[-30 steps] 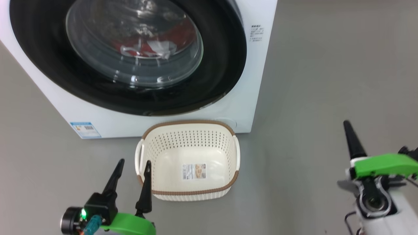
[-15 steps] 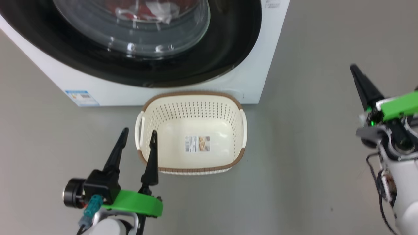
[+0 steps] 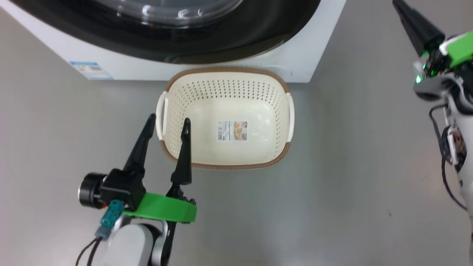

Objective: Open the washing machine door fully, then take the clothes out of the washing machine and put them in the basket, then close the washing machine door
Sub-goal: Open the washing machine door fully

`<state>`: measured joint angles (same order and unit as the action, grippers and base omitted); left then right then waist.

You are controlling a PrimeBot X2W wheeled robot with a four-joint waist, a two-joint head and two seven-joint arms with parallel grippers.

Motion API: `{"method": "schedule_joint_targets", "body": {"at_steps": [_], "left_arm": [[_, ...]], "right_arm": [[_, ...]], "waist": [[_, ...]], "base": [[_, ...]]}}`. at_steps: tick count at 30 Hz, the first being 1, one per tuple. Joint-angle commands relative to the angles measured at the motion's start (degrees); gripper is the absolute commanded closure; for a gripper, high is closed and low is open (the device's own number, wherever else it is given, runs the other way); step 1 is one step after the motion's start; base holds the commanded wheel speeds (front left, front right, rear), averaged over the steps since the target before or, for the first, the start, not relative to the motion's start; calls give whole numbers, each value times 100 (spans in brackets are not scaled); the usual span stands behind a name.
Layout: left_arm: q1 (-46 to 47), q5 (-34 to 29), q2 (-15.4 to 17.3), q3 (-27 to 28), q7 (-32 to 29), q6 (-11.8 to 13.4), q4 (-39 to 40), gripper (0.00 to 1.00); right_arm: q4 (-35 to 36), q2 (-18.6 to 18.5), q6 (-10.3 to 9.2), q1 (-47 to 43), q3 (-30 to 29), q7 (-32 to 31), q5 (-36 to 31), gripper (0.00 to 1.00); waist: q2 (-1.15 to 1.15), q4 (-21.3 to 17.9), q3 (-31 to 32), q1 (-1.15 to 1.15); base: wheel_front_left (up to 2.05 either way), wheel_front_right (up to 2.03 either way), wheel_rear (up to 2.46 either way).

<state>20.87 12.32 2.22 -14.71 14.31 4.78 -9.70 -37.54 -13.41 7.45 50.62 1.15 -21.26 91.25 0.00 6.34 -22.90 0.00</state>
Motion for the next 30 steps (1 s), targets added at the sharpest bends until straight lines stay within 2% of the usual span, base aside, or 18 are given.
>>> {"method": "schedule_joint_targets", "body": {"at_steps": [1, 13, 30], "left_arm": [[147, 75, 66, 121, 69, 59, 173, 0], [414, 201, 66, -138, 69, 199, 235, 0], [525, 326, 65, -397, 69, 313, 293, 0]], "right_arm": [[96, -21, 3, 229, 107, -74, 26, 100], [-465, 156, 3, 1352, 318, -536, 28, 100], [-1095, 203, 3, 2204, 363, -818, 15, 100]], "waist": [[0, 152, -215, 0], [0, 474, -520, 0], [0, 745, -706, 0]], "base": [[0, 0, 0], [0, 0, 0], [0, 0, 0]]}}
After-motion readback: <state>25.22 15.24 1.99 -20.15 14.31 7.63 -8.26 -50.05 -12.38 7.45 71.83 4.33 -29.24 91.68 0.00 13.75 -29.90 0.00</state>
